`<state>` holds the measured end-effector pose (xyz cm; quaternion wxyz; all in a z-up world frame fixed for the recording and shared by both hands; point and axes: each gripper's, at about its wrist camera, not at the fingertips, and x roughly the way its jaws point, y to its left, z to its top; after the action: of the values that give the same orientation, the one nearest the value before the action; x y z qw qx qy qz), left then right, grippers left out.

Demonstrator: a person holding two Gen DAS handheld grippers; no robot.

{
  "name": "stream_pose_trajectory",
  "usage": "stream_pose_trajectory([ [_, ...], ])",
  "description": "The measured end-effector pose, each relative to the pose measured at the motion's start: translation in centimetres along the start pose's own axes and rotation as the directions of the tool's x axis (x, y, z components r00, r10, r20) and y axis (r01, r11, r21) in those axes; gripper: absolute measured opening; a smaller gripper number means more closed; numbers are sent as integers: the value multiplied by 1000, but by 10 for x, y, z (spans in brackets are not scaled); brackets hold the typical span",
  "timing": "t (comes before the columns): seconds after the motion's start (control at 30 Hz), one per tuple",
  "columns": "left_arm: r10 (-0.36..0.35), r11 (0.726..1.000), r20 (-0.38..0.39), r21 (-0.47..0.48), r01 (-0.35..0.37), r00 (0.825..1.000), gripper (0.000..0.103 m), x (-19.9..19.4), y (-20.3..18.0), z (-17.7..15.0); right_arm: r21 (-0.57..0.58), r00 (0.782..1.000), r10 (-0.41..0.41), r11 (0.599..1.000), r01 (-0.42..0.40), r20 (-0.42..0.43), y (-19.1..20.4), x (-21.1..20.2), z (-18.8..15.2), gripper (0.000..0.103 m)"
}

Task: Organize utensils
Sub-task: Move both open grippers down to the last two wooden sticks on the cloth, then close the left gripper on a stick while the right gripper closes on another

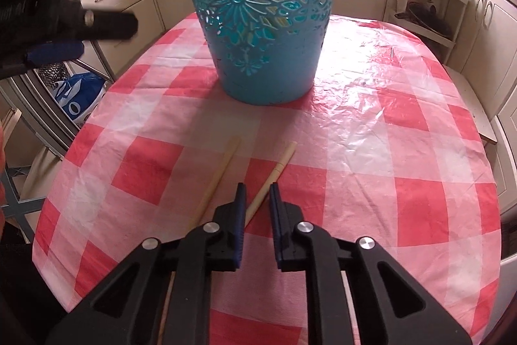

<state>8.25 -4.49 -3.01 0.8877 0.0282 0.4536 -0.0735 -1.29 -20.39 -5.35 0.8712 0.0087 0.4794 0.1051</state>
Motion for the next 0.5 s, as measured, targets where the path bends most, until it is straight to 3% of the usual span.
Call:
stream_pose_trajectory([
  [0.23, 6, 973, -113, 229, 20, 994, 85, 30, -51, -35, 21, 1000, 4, 1000, -3, -21, -30, -5, -1, 12],
  [0.37, 12, 963, -141, 270, 27, 990, 85, 40, -66, -45, 55, 1000, 0, 998, 2, -25, -47, -7, -2, 12],
  [0.5, -3, 966, -171, 253, 47, 985, 85, 47, -71, -49, 57, 1000, 1, 998, 1, -23, -51, -8, -3, 12],
])
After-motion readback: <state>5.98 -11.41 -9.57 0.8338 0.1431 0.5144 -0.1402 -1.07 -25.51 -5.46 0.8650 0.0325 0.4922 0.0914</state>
